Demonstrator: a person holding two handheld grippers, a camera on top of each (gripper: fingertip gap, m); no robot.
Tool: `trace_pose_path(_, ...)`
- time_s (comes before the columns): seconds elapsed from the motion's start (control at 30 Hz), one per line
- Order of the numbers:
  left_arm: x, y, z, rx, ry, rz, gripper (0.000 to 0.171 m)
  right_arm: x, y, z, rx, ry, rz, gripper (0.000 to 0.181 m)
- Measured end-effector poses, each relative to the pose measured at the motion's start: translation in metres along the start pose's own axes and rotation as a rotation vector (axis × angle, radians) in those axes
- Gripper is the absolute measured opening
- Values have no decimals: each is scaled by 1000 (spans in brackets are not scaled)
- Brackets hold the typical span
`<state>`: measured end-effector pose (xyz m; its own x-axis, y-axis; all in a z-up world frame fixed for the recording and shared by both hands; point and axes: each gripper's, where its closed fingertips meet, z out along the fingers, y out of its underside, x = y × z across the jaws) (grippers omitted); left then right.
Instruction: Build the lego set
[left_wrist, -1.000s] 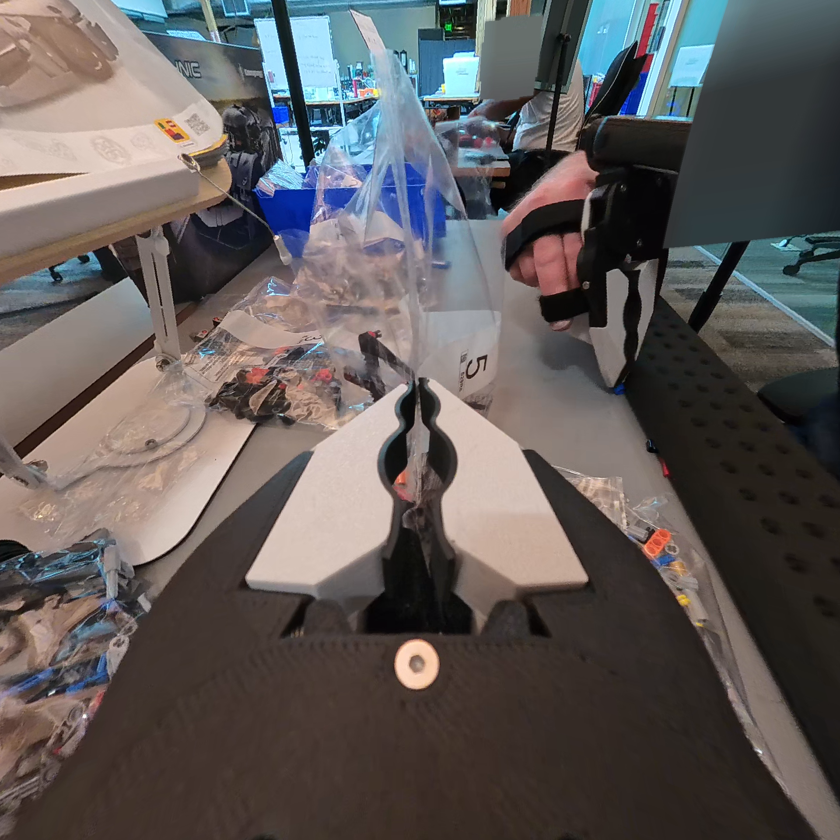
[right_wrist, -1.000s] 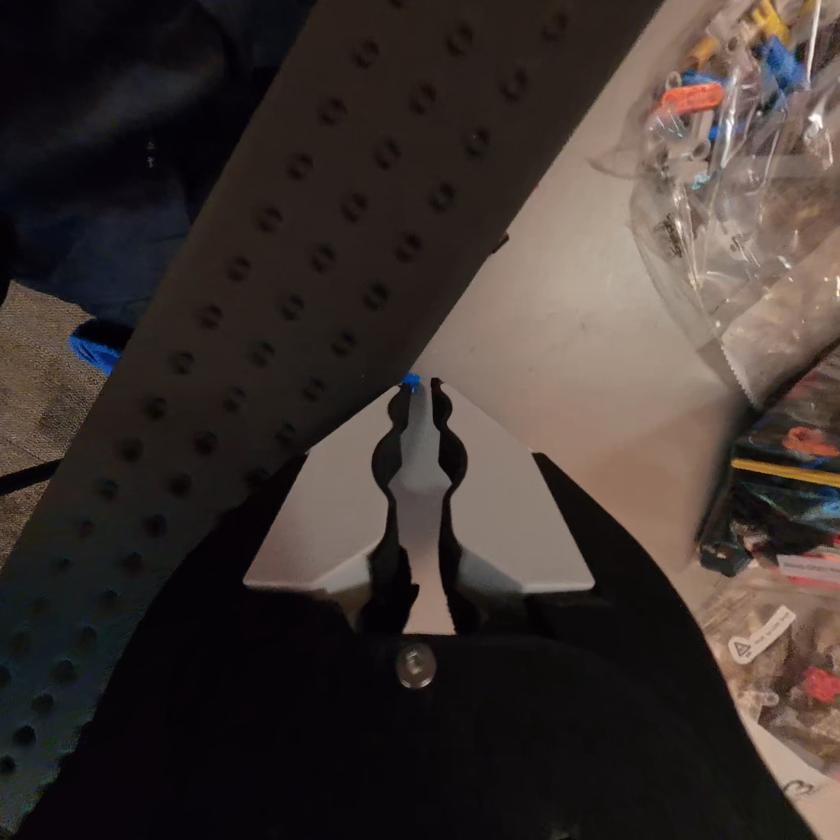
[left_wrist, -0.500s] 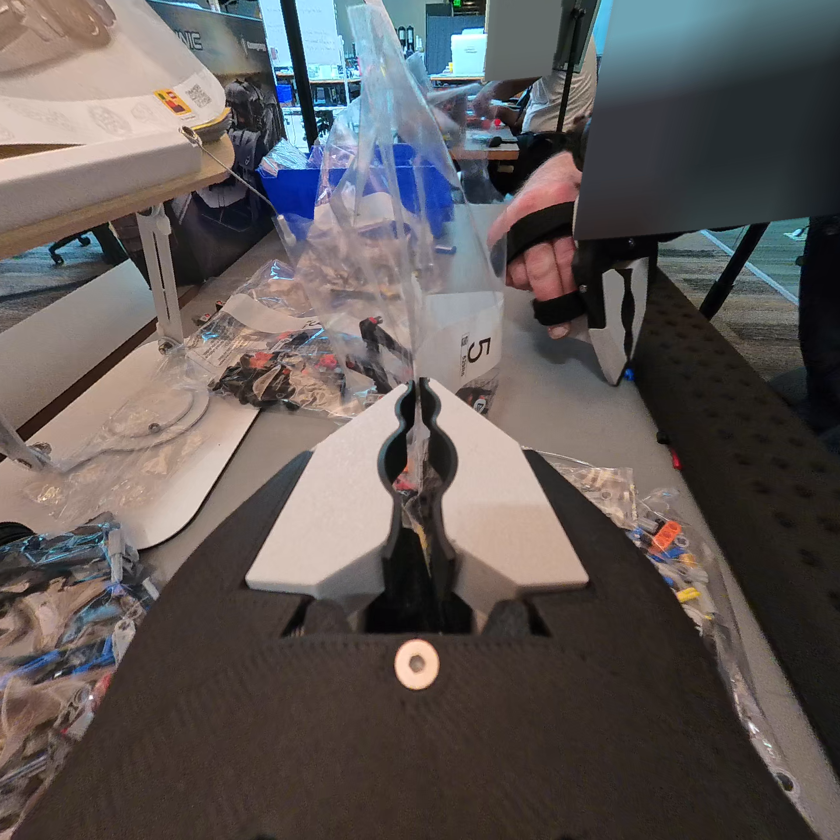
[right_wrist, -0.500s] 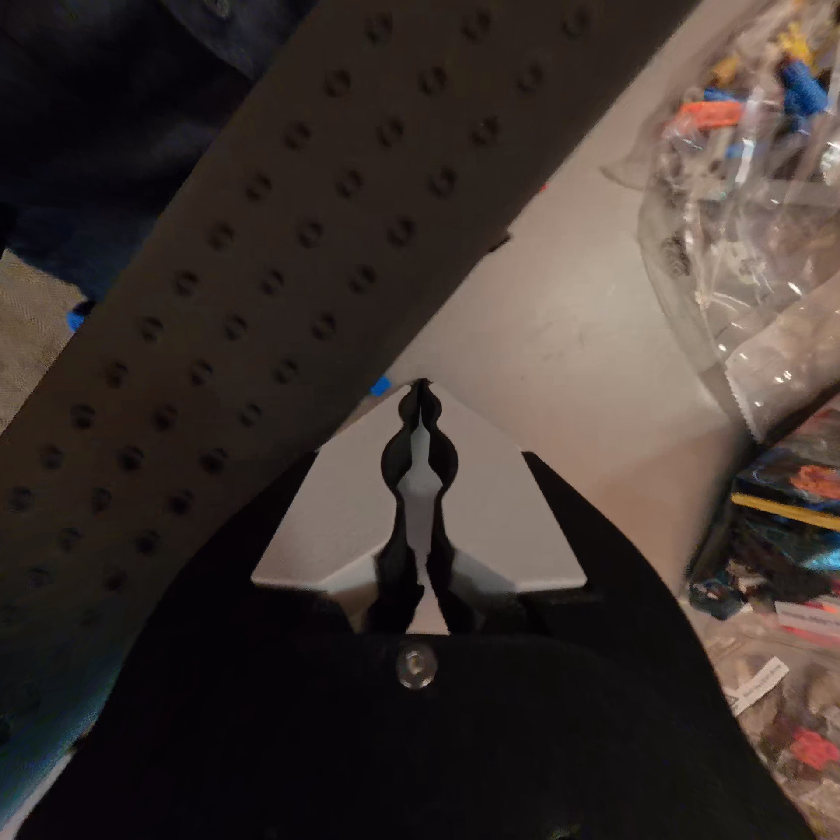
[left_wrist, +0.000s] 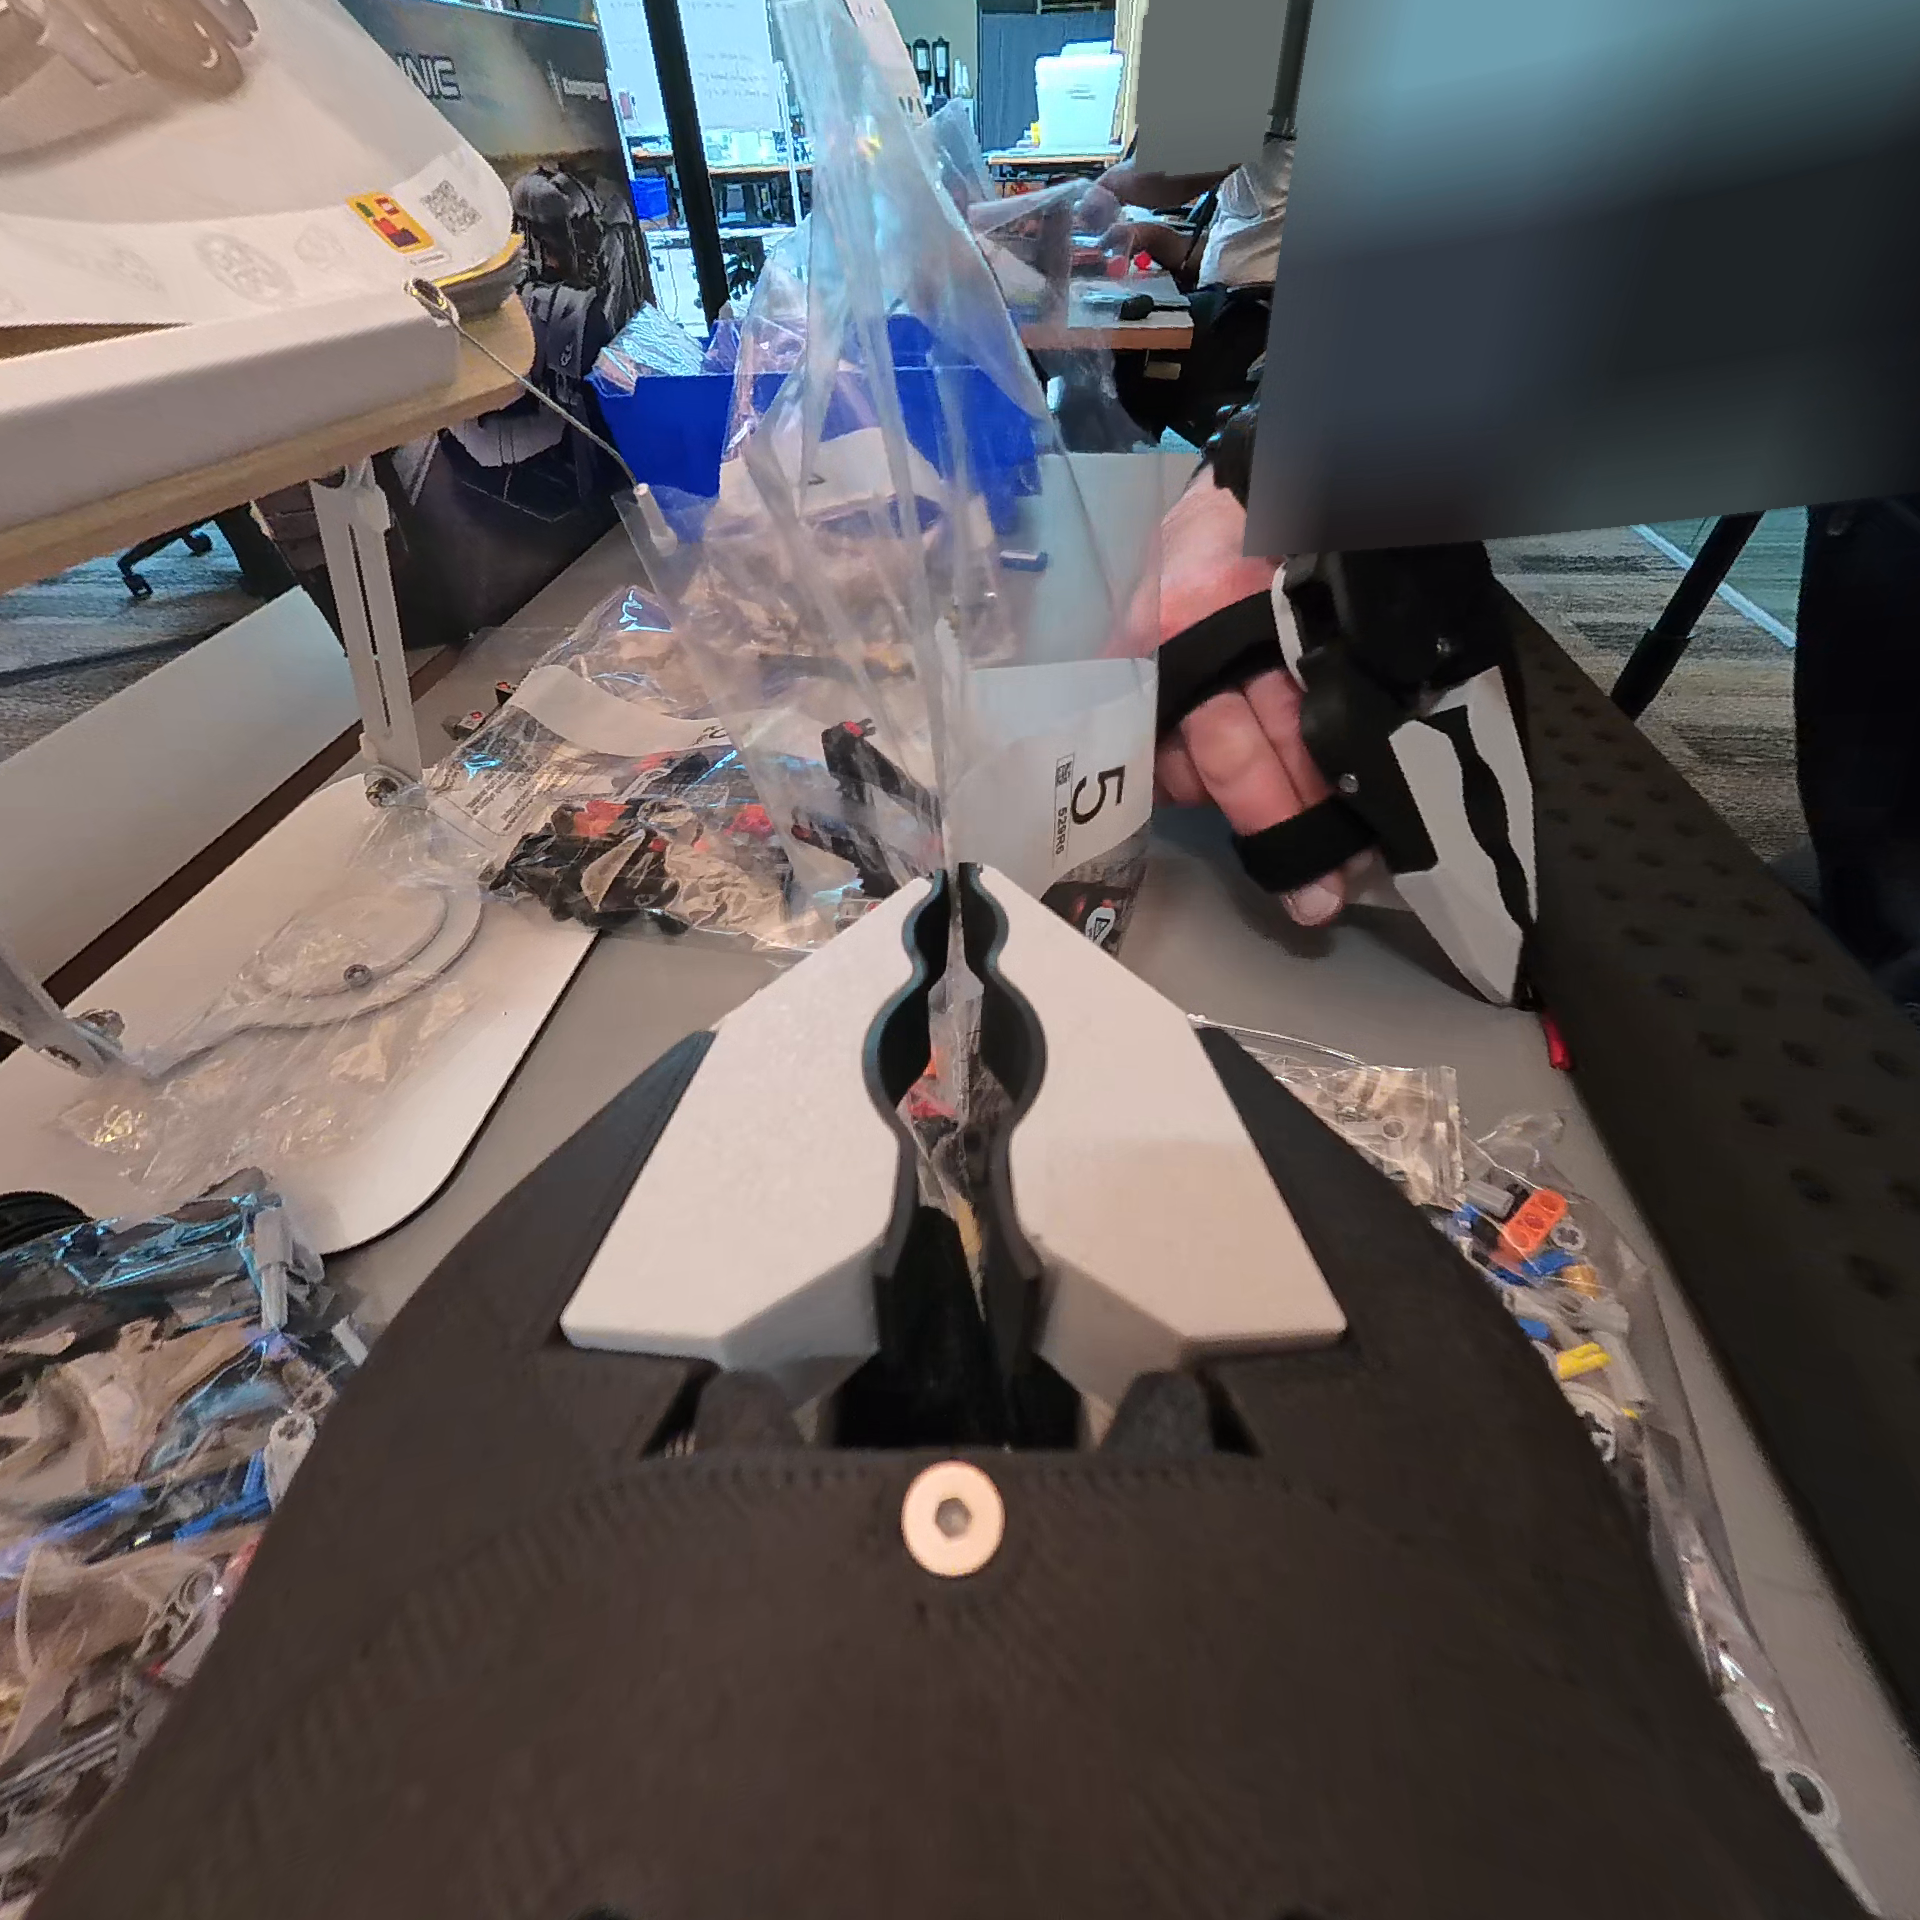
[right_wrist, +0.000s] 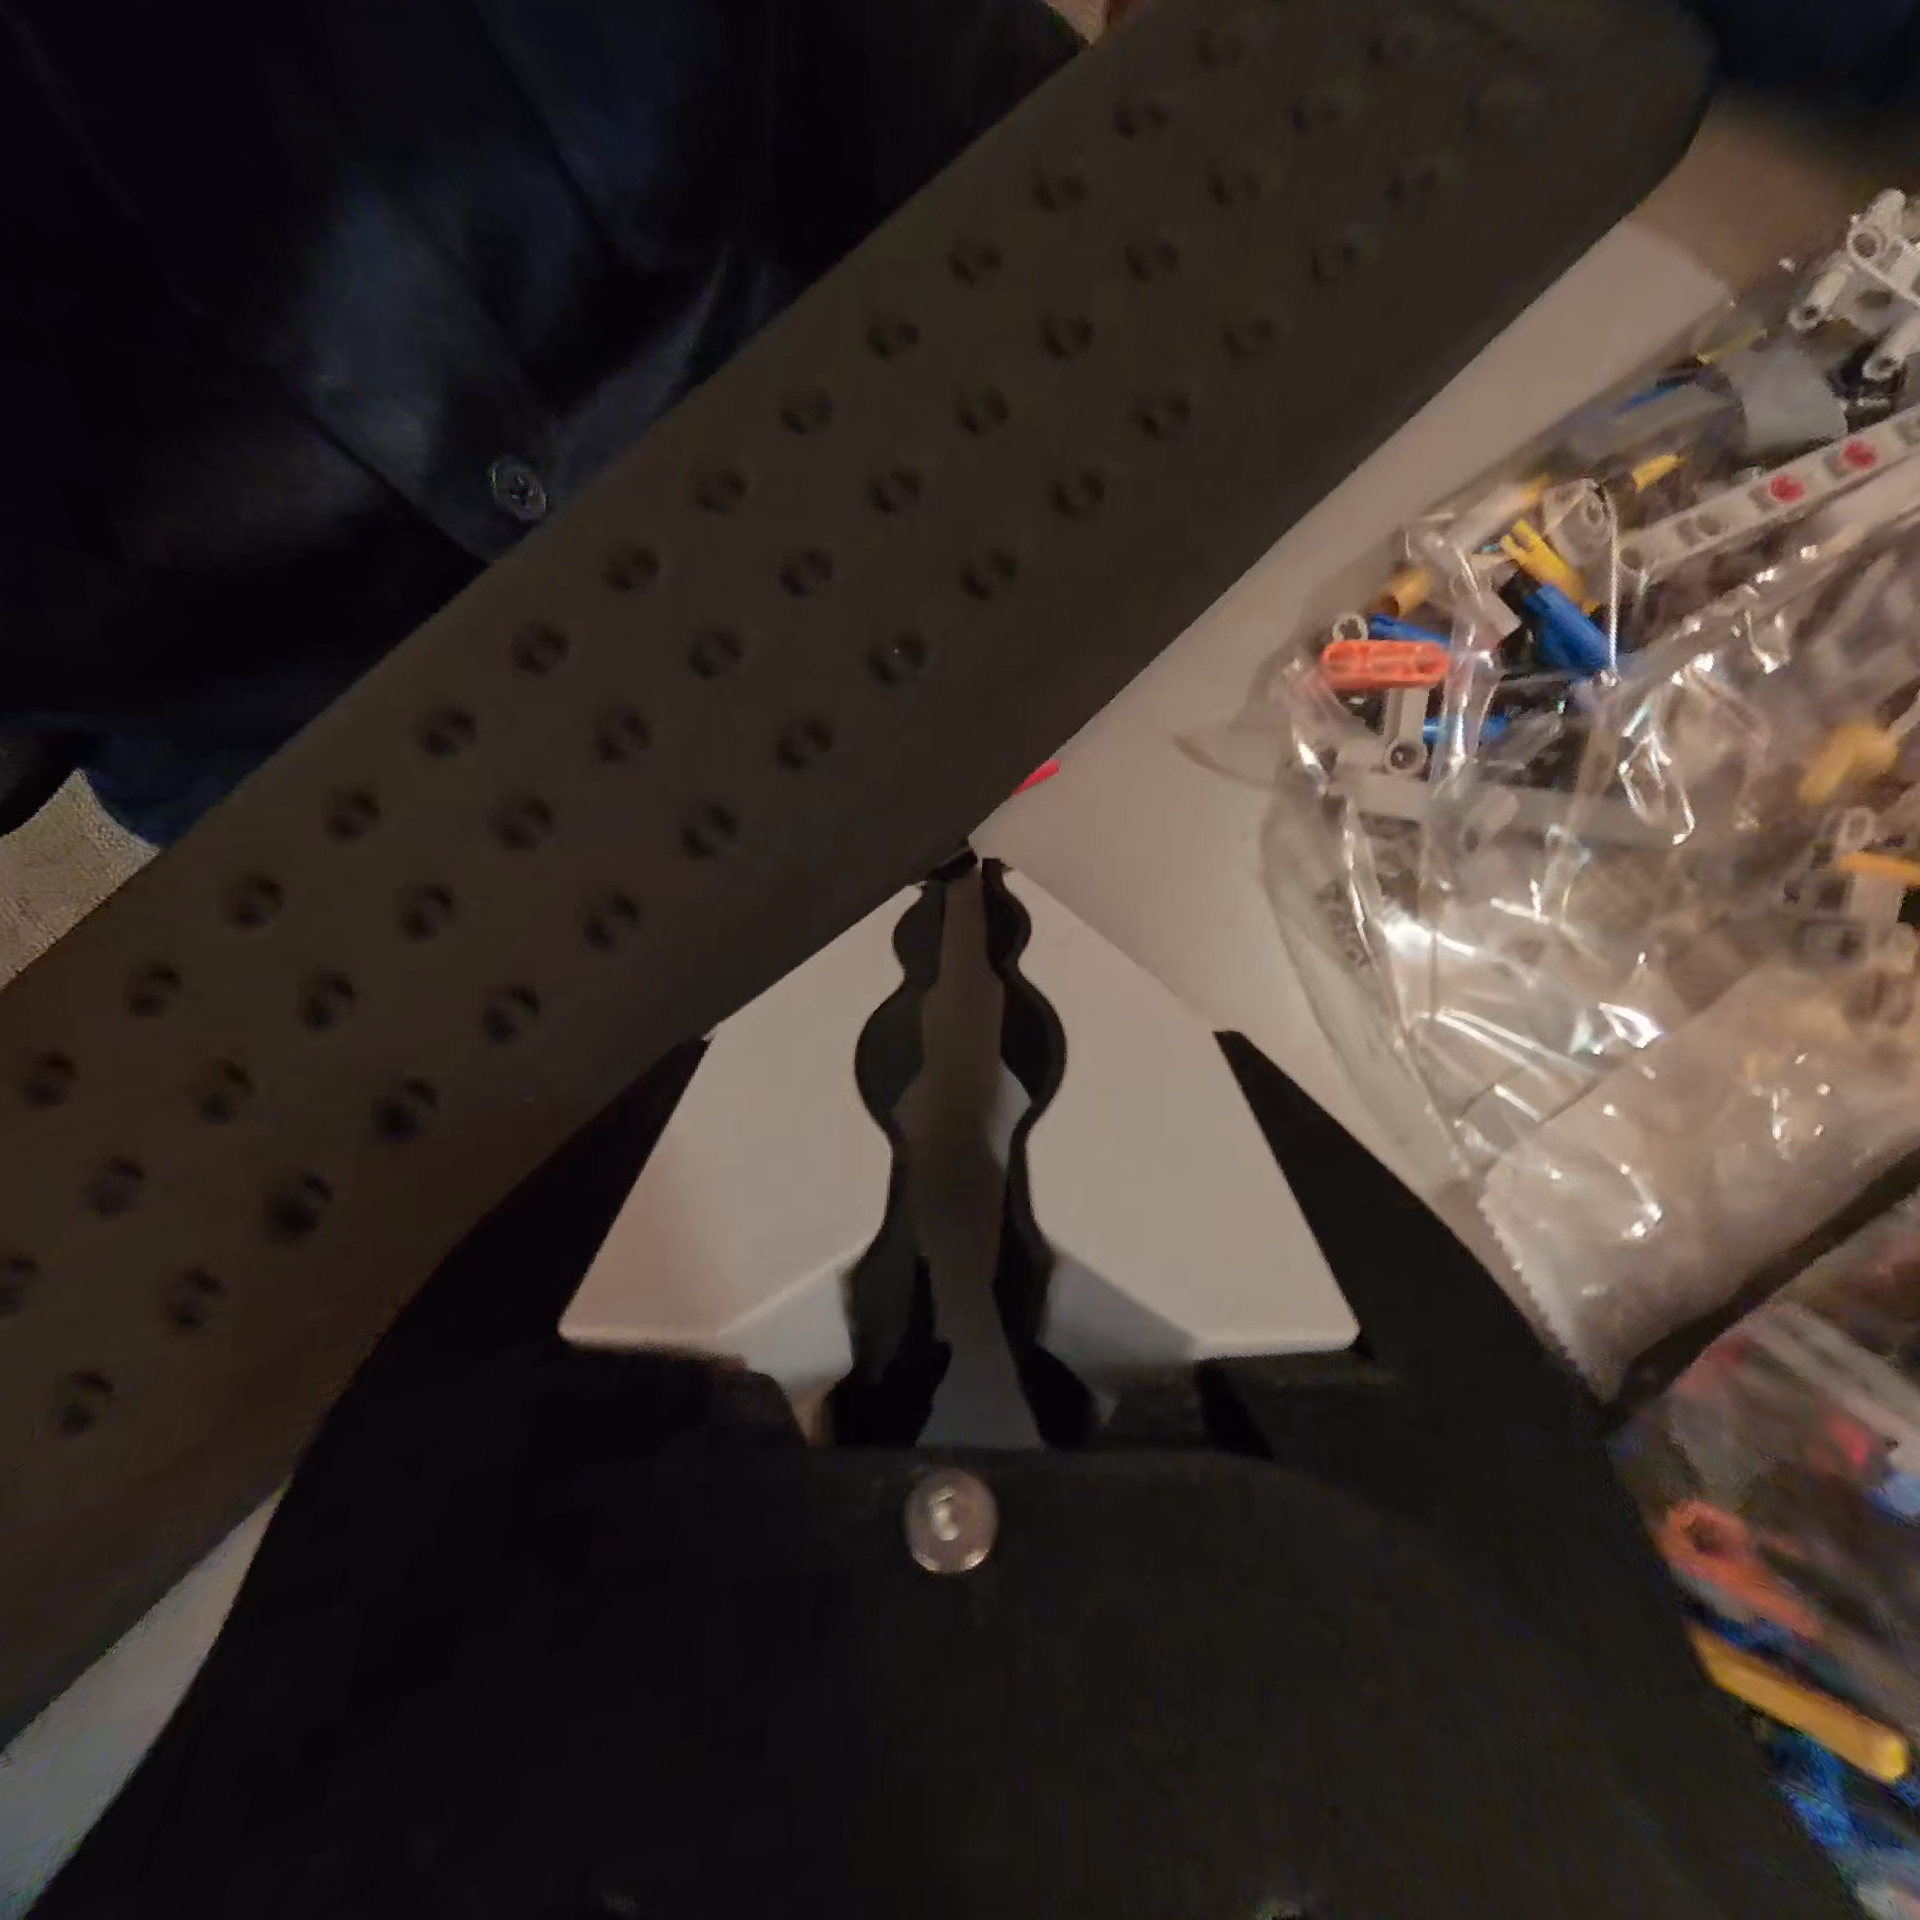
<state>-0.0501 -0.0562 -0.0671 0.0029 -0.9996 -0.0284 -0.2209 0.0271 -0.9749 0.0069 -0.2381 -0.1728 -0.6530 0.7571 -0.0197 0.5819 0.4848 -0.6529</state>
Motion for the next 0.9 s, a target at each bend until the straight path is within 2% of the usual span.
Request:
trace_pose_path(0.07, 0, 0, 0, 0, -2, -1, 1, 3, -2, 1, 11, -20, -7, 10)
trace_pose_path(0.17, -1, 0, -1, 9, -5, -4, 1, -4, -5, 4, 22, -57, -38, 0)
trace_pose_path(0.37, -2, 1, 1, 24, -14, -16, 1, -17, -15, 14, 70, -159, -5, 2)
trace_pose_path(0.43, -2, 1, 1, 20, -17, -11, 1, -14, -14, 13, 82, -142, 4, 7)
trace_pose_path(0.5, -3, 1, 0, 19, -23, -12, 1, -9, -13, 9, 65, -127, 30, 24)
trace_pose_path(0.77, -6, 2, -1, 16, -26, -15, 1, -2, -21, 17, 57, -55, -49, 28)
trace_pose_path(0.9, -6, 2, -1, 14, -25, -14, 1, 0, -25, 21, 57, -42, -65, 39)
